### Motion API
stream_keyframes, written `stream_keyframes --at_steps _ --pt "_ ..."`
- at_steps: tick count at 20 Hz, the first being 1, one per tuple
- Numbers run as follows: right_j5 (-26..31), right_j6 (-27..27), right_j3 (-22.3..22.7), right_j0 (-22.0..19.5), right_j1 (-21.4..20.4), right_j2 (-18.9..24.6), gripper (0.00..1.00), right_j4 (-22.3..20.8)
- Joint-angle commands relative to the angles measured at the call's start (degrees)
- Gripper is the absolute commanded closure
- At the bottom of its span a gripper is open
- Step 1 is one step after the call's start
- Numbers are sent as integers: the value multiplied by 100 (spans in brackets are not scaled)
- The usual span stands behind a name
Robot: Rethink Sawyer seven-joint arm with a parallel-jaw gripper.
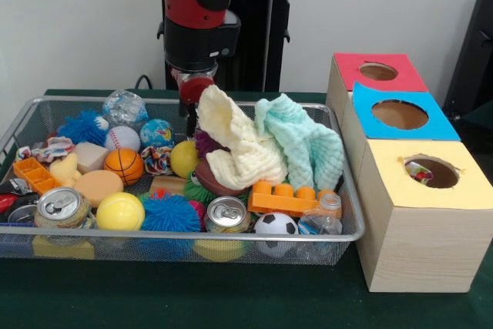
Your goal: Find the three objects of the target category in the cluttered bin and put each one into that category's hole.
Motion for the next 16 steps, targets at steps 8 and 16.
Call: stream_keyframes --at_steps 8,16 --pt "340 283 -590 -155 209 276 0 246" --pt "407 205 -724 -192 239 279 0 222"
